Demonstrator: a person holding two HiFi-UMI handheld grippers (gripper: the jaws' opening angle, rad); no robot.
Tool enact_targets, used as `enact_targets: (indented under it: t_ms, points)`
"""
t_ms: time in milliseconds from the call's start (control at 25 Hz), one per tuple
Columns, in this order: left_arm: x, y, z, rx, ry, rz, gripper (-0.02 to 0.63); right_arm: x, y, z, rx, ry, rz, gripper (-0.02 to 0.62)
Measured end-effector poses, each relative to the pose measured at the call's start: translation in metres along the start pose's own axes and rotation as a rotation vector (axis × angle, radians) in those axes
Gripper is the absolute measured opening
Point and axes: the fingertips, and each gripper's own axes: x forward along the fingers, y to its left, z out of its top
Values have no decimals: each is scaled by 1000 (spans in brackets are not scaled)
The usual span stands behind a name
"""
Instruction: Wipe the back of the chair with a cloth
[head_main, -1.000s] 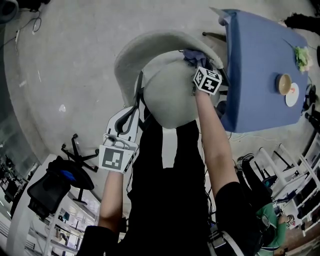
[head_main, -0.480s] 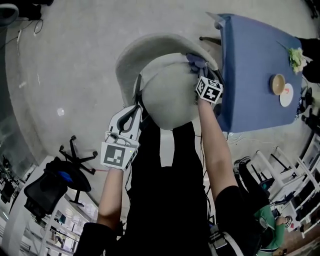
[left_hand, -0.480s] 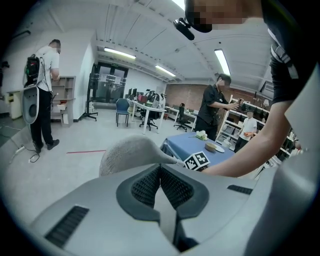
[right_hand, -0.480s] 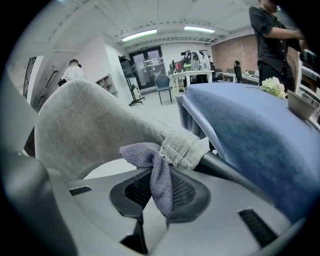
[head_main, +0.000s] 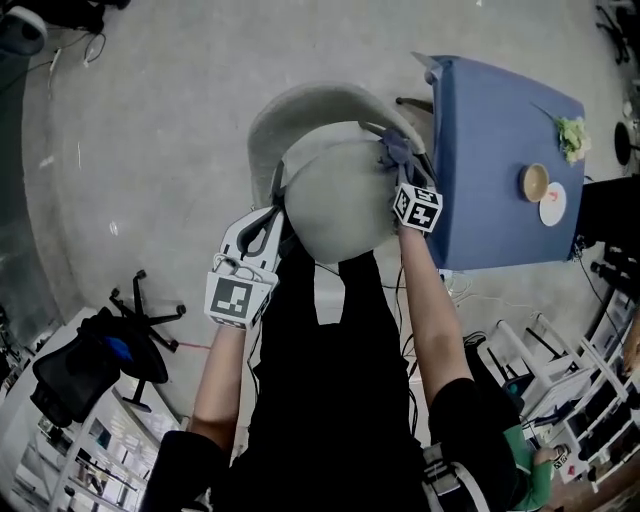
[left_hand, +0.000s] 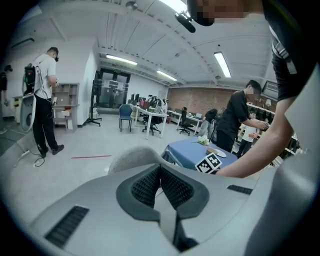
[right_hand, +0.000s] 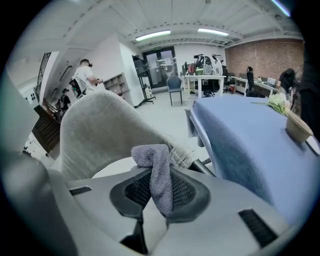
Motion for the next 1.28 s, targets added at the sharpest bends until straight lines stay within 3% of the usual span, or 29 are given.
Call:
enact_targets:
  t_ms: [200,440,600,800,1280]
  points:
    - [-20,-5,23,16,-28,17,23,-40,30,9,-142,24,123,81]
    - [-42,-24,62,57,-72,18,23,-77,50,24,-182,34,191,81]
    - [-64,-33,85,85,-92,39,23,-110,73,52,-185,-25,245,81]
    - [-87,-35,112,104,-123,99,23,-146,106,95,-292,-109,361,81]
    - [-109,-81,125,98,-166,178,23,-270,113,142,-359,-313,572,80]
